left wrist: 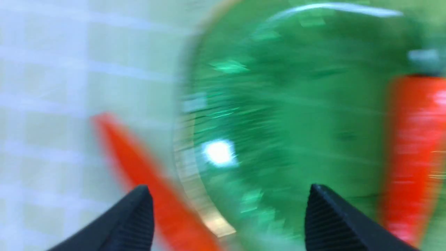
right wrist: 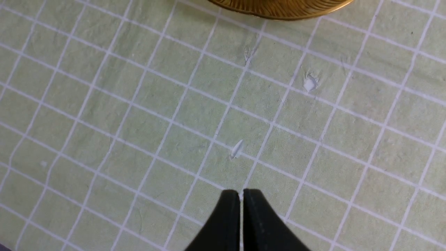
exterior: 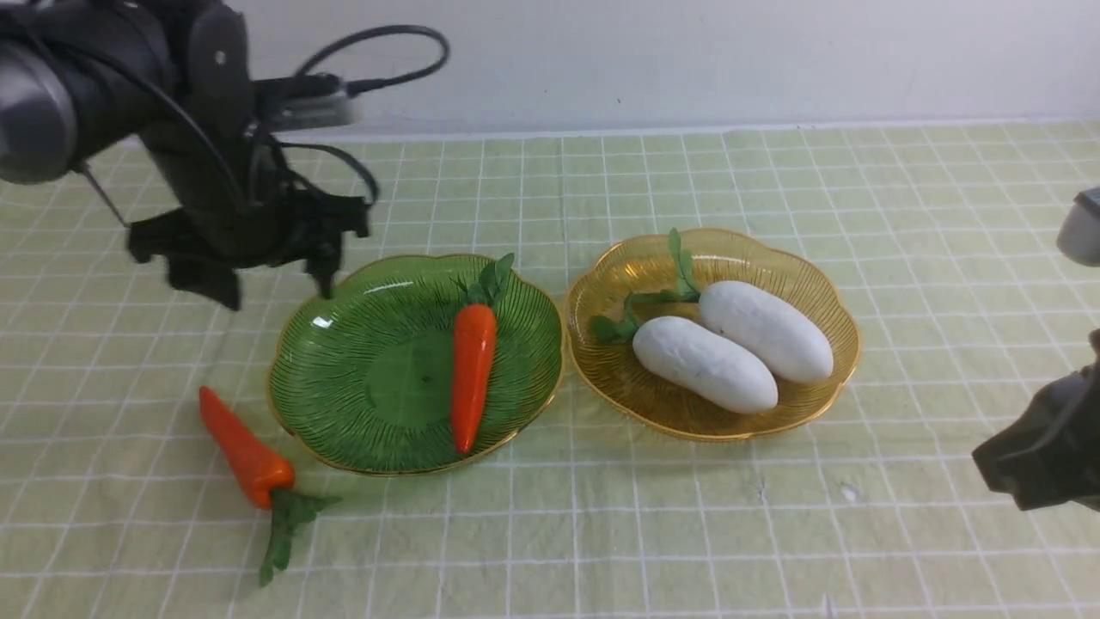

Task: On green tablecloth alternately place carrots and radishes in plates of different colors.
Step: 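Pick up the carrot and put it on the nearest plate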

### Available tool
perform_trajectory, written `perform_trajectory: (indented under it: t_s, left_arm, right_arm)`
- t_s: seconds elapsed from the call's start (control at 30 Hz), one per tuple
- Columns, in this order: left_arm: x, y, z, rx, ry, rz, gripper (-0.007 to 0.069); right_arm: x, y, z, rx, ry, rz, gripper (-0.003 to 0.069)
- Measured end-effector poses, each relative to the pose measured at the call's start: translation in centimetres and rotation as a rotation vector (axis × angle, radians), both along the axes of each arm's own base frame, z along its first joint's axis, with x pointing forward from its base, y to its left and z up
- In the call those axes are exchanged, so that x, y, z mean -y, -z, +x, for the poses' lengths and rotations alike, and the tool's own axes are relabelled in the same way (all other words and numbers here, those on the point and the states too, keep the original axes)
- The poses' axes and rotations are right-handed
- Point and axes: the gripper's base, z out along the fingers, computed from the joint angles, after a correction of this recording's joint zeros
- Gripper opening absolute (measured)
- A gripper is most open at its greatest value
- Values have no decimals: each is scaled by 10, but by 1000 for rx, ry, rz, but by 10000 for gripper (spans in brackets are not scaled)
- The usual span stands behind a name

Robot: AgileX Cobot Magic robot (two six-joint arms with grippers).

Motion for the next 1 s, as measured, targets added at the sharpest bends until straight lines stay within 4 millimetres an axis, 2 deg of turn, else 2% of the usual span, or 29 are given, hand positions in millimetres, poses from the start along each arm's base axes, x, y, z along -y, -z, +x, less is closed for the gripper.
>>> perform_trajectory:
  t_s: [0.07, 0.17, 0.2, 0.23, 0.4, 0.5, 0.87, 0.97, 1.0]
  left_arm:
    - [-25, 7, -1, -70, -94, 21, 511]
    - [-41, 20, 3, -114, -180, 8, 498]
    - [-47, 32, 7, -150, -219, -16, 488]
    - [-47, 36, 8, -159, -223, -23, 485]
    - [-48, 78, 19, -251, -250, -59, 451]
    - [-47, 91, 23, -276, -251, -60, 441]
    - [-46, 117, 27, -331, -250, -60, 433]
    - [-46, 123, 28, -348, -231, -57, 383]
    - [-46, 123, 28, -350, -208, -56, 321]
  right_arm:
    - [0, 0, 0, 0, 0, 0, 3]
    - [0, 0, 0, -4, -1, -1, 3]
    - [0, 0, -1, -9, -2, -3, 3]
    - [0, 0, -1, -10, -2, -3, 3]
    - [0, 1, -1, -14, -5, -5, 3]
    - [0, 1, -1, -13, -12, -7, 3]
    - [-1, 1, -2, -14, -19, 3, 3]
    - [-1, 1, -2, -14, -21, 3, 3]
    - [-1, 1, -2, -14, -21, 3, 3]
